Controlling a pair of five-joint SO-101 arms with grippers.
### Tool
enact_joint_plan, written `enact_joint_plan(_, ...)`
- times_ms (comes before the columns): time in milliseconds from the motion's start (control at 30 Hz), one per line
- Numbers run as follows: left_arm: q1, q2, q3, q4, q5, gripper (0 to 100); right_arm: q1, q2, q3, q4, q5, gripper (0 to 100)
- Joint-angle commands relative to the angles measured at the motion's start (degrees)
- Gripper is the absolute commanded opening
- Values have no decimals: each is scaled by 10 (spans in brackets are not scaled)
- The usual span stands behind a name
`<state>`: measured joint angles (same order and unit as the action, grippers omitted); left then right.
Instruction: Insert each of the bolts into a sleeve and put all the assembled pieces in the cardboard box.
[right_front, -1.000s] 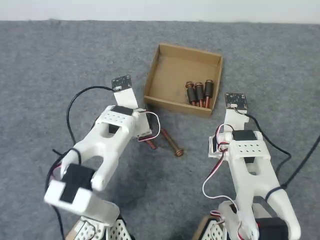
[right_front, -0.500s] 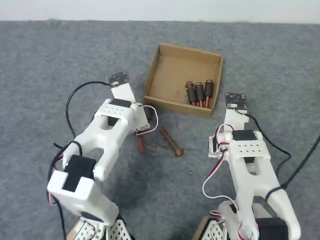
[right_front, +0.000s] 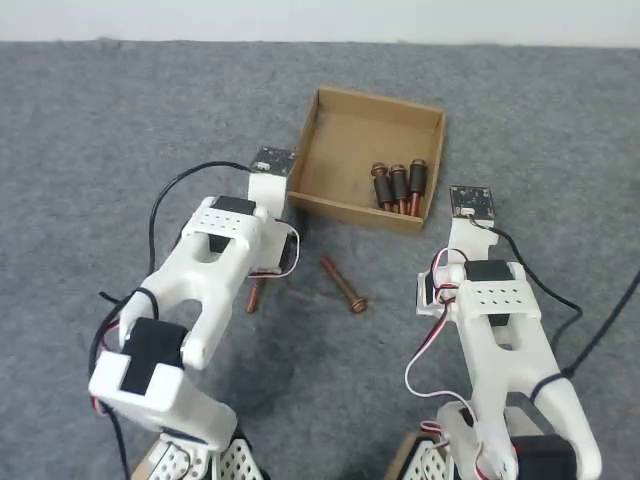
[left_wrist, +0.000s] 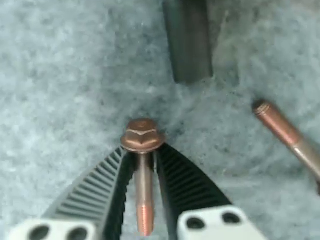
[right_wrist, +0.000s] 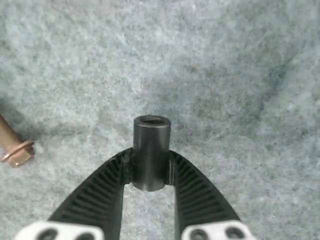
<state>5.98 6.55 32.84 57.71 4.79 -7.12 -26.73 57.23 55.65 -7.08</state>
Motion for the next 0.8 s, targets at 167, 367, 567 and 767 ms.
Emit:
enact_joint_plan(167,-4,-43,7,-12,78,164,4,-12,-4,-3,9,7)
enact_joint_plan(367,-4,-24,15,-60,119,89,4,-12,-4,-3,9,7)
enact_joint_plan(567,-3,16,-25,-33,123,77,4,-12,-4,-3,9,7)
enact_joint_plan(767,-3,20,-31,-25,121,9,4,-12,-4,-3,9,7)
